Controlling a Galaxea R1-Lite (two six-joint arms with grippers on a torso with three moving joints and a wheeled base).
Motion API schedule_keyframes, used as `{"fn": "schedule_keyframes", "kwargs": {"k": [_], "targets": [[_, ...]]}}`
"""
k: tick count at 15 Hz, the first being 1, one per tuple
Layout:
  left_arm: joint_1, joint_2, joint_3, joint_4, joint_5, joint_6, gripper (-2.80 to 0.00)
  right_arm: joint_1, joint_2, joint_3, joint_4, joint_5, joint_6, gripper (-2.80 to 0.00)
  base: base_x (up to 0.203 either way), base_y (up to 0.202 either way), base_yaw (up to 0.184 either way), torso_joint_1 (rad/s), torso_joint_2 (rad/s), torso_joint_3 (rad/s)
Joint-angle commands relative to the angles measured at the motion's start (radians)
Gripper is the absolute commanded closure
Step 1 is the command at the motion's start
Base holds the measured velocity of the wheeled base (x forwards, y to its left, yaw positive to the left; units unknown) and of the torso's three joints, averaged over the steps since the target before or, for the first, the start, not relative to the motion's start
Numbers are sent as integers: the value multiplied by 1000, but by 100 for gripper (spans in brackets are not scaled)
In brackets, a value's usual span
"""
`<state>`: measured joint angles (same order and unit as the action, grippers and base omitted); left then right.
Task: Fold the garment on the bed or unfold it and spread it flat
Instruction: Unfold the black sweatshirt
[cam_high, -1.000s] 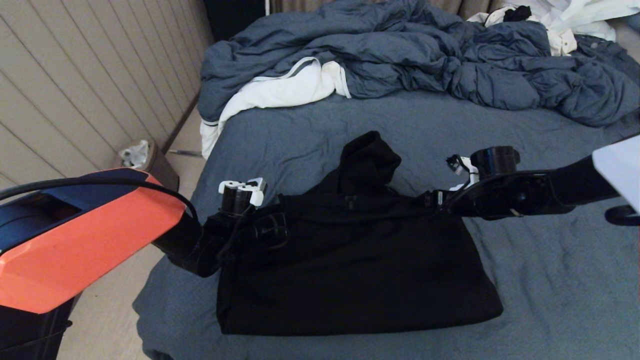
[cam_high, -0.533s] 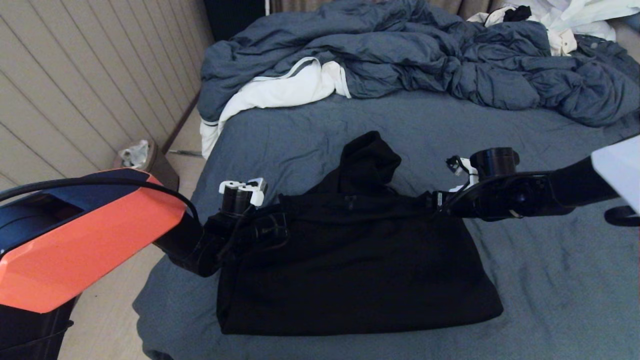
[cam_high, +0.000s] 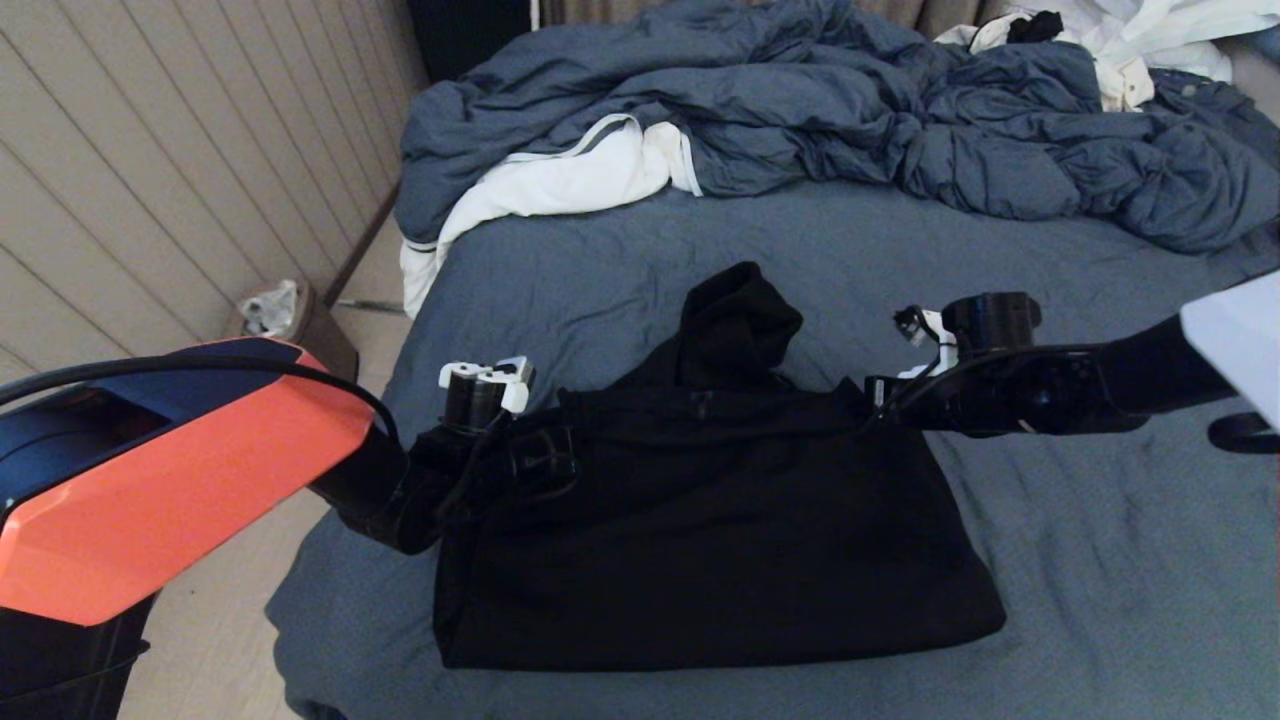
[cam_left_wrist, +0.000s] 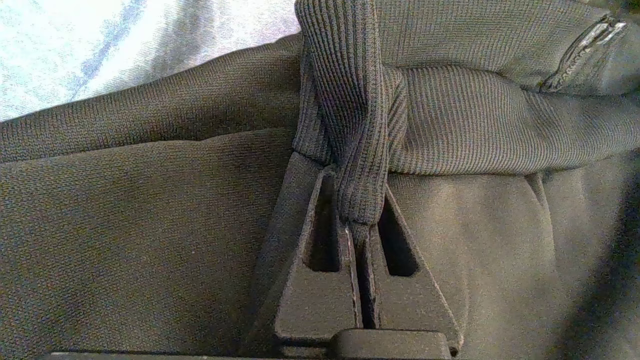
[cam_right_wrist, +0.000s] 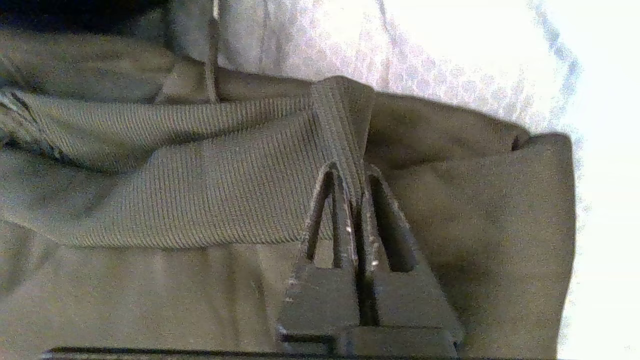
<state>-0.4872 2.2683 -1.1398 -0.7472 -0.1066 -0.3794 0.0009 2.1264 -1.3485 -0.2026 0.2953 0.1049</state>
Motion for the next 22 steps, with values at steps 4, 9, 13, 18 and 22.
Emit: {"fn": "schedule_keyframes", "kwargs": {"k": [4,9,13,18,22], "targets": [[-1,-67,32,-11,1,-3,0,7,-62,27,-1,4,4,0,0,0,0,0,0,0],[-1,-225,162,-20,-3,-8,0,42,-206,121,-1,5,15,0,0,0,0,0,0,0],[-1,-329,243,-19,-1,-9,0,47,-320,222,-3,8,16,0,0,0,0,0,0,0],[-31,-496,432,-17,0,-3,0,45,-506,402,-4,15,8,0,0,0,0,0,0,0],[-111,-578,605,-25,-4,-4,0,42,-673,601,-5,14,-7,0,0,0,0,0,0,0]]}}
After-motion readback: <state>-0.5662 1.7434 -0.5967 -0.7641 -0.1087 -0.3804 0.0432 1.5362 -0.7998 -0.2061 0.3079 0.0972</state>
